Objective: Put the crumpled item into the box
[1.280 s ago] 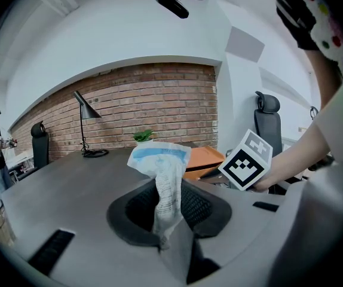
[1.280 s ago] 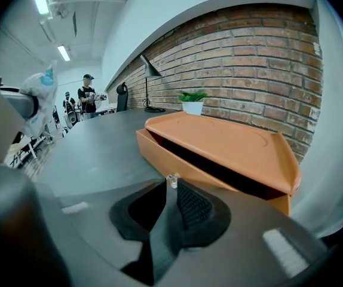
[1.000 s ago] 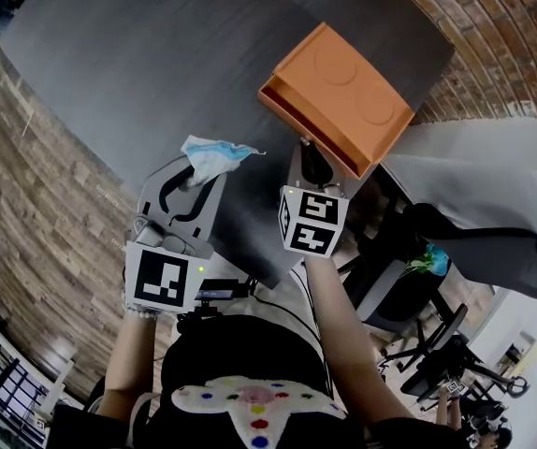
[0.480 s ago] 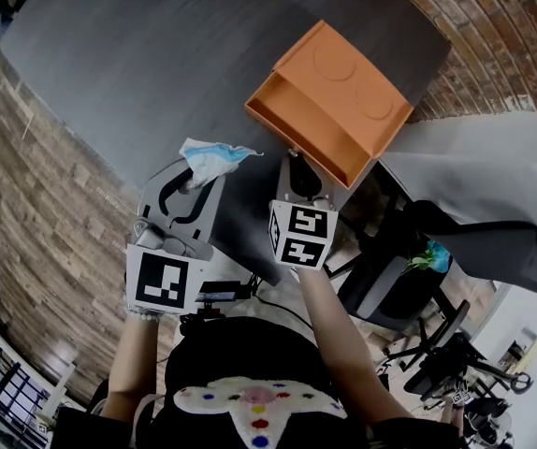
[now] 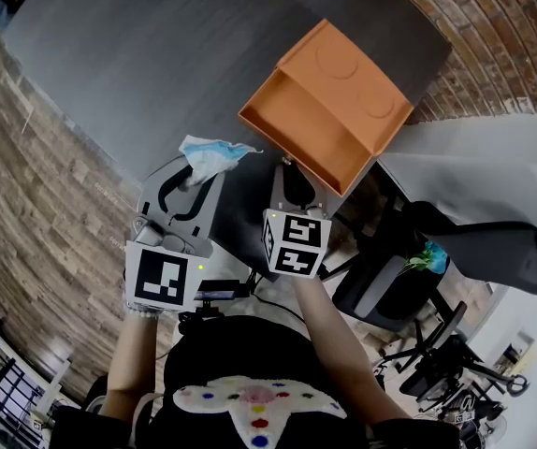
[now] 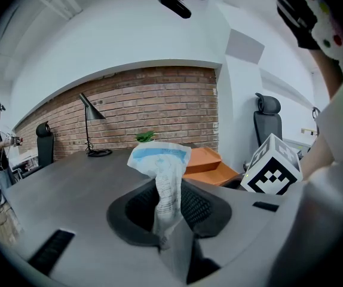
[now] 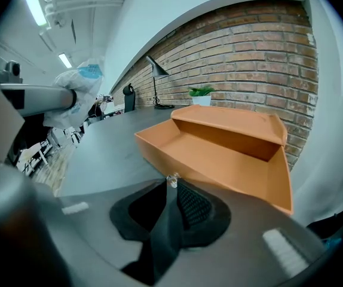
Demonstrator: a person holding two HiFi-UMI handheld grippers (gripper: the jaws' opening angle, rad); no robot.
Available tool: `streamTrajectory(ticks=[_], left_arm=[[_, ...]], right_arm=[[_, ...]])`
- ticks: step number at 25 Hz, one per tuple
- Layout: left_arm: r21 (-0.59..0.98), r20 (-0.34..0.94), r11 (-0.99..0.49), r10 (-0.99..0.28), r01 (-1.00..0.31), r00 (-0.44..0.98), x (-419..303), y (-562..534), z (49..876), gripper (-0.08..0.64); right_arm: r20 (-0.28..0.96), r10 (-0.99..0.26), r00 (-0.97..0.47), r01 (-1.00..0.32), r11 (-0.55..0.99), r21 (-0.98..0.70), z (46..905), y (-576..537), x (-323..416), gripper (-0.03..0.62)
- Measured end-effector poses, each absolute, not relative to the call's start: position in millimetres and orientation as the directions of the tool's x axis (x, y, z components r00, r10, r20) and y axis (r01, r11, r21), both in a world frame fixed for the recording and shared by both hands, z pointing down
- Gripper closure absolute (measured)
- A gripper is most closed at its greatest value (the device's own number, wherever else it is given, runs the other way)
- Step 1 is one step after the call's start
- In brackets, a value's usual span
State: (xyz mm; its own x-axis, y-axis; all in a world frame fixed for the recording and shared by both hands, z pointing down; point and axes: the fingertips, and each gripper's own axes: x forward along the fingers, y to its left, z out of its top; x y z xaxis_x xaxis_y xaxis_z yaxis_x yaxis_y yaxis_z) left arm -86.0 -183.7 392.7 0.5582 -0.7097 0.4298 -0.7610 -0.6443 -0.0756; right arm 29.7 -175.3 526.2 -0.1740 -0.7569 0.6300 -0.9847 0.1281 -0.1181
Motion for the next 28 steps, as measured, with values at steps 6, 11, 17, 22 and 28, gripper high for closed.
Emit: streamTrajectory(ticks=[6, 11, 17, 22, 28], left_arm=[[-0.08, 0.426, -0.644, -0.712, -0.76, 0.558, -85, -181, 392, 0.479], [-0.08, 0.423, -0.641, -0.715, -0.763, 0.556, -87, -179, 390, 0.479], [-0.079, 0.411, -0.636, -0.722, -0.767, 0.556, -89, -178, 385, 0.479], [-0.08, 0.398, -0.638, -0.725, -0.766, 0.562, -86, -175, 375, 0.479], [-0.083, 0.369, -0.645, -0.729, -0.76, 0.577, -74, -175, 354, 0.479]], right_arm=[[0.636, -0.75, -0.182, -0.983, 0.129, -0.129, 528, -162, 24, 0.528], [0.631, -0.742, -0.227, -0.973, 0.149, -0.175, 530, -161, 18, 0.509], [0.622, -0.725, -0.295, -0.955, 0.202, -0.218, 525, -157, 12, 0.451], [0.569, -0.765, -0.301, -0.953, 0.257, -0.158, 494, -156, 13, 0.453], [0.462, -0.85, -0.253, -0.967, 0.232, -0.103, 441, -165, 40, 0.561]])
